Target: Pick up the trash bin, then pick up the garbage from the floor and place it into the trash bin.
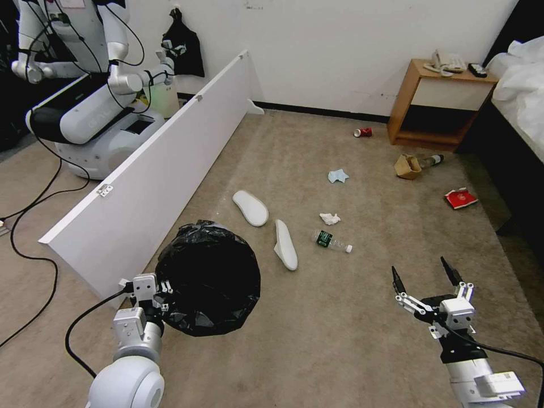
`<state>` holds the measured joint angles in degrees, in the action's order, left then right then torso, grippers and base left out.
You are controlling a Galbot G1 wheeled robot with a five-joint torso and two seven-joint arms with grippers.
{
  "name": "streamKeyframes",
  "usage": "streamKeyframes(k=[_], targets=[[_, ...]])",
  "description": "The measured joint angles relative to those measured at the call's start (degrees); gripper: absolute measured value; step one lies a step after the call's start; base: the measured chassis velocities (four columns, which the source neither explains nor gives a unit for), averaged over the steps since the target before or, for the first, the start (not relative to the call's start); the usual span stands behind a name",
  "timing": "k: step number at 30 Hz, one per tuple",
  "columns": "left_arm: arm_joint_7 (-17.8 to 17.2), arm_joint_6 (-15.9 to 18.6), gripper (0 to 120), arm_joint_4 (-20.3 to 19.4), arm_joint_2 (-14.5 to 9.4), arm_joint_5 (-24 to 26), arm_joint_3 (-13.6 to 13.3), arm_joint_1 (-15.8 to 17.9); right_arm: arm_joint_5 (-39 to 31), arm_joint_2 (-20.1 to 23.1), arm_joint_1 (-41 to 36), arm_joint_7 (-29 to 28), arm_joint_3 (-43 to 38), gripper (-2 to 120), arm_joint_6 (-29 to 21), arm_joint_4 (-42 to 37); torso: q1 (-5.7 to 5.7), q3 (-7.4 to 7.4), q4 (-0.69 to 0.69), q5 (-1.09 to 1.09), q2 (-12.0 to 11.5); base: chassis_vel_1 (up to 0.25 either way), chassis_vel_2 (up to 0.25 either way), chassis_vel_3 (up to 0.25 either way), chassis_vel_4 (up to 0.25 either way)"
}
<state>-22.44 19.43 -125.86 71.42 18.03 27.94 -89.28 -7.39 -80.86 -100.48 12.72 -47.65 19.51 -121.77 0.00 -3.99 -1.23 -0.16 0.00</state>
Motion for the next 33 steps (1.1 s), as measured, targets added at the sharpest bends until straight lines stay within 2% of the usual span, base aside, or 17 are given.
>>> streamKeyframes(k=[33], targets=[[-0.4, 0.0, 1, -0.2, 0.2, -0.5, 0.4, 0.0, 0.0, -0.2, 0.2, 0.4, -0.1, 100, 0.1, 0.1, 0.0, 0.0, 0.0, 0.0, 0.0, -0.02, 0.02, 0.022, -0.022]])
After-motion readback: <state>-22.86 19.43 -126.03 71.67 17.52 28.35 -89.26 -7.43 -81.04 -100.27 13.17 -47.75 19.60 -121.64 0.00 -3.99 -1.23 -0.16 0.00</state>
